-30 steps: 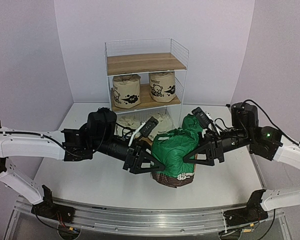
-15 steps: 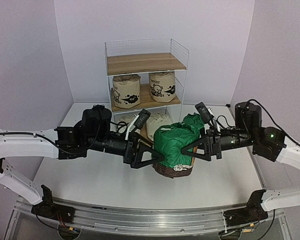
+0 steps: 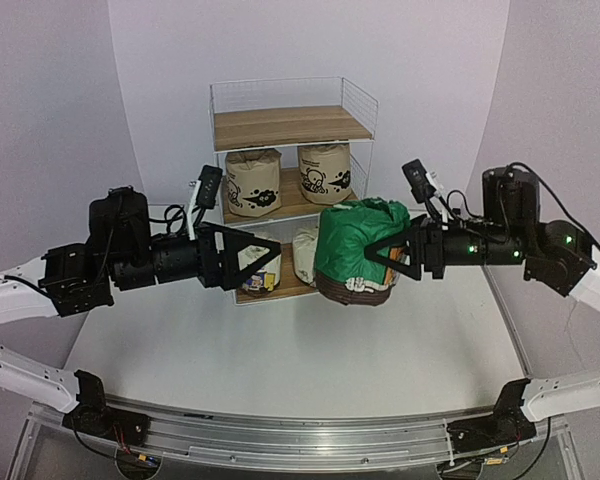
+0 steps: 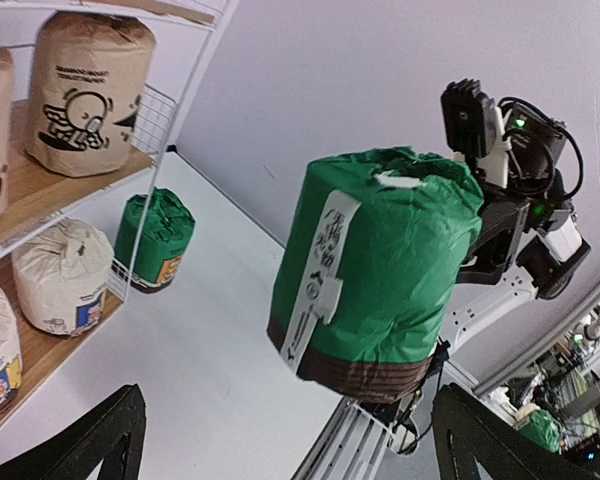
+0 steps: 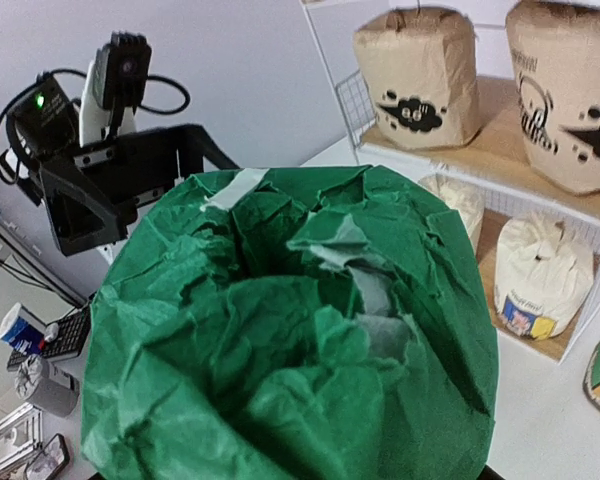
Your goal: Place and organize the paper towels onto the shelf
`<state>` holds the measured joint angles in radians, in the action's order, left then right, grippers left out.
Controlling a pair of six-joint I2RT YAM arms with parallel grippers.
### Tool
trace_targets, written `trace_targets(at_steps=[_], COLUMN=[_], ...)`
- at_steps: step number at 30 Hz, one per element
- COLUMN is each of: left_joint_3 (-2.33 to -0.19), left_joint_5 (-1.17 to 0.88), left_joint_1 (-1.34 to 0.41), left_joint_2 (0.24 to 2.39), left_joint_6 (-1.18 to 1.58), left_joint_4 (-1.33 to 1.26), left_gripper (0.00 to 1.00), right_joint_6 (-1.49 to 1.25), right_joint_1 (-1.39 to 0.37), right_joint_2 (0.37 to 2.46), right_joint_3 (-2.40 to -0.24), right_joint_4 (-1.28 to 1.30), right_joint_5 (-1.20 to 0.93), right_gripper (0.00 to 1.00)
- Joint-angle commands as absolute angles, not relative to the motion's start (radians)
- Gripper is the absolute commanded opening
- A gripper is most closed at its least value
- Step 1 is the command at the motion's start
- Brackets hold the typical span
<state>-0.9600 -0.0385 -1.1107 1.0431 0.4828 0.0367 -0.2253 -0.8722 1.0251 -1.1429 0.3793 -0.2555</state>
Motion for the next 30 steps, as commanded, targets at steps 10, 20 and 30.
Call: trace_targets(at_steps=[10, 20, 30], left_joint_3=[-0.934, -0.888, -0.867], left_joint_5=[0.245, 0.255, 0.21], left_joint_1=[-1.106, -1.106, -1.106], left_joint_2=[0.986, 0.974, 1.049], left_joint_6=[0.648, 0.685, 0.69], left_joint_4=[0.309, 0.328, 0.281], left_gripper=[1.0, 1.0, 1.0], right_joint_6=[-0.074, 0.091, 0.183], right_joint_1=[-0.878, -0.877, -0.876], right_joint_2=[1.411, 1.747, 1.913], right_joint_3=[-1.85, -2.272, -2.437], right_joint_4=[0.402, 0.4, 0.398], right_joint_5=[0.152, 0.479, 0.66], right_gripper=[0.0, 0.0, 0.03])
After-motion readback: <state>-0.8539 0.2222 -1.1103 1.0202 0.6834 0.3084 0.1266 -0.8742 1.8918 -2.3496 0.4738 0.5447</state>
